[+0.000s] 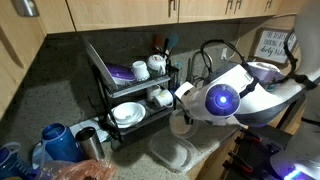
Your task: Pour the contents in the clear bowl on the right into the bowl on the left
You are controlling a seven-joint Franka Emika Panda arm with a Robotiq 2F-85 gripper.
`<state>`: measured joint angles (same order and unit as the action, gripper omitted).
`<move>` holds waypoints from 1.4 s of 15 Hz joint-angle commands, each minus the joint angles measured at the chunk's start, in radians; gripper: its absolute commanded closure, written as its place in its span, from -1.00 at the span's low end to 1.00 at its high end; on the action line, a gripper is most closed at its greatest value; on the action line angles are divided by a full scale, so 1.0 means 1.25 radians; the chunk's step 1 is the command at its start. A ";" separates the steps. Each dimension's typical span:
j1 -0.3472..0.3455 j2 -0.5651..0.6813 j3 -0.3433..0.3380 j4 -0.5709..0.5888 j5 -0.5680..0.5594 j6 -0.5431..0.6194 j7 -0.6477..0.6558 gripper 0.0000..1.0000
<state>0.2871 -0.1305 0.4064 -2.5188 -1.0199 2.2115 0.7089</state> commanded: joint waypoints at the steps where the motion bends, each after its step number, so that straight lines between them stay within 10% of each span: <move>1: 0.016 0.052 0.000 0.034 -0.046 -0.031 0.054 0.95; 21: 0.043 0.143 -0.022 0.075 -0.251 -0.009 0.262 0.95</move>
<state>0.3238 0.0536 0.3913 -2.4249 -1.2924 2.2112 0.9886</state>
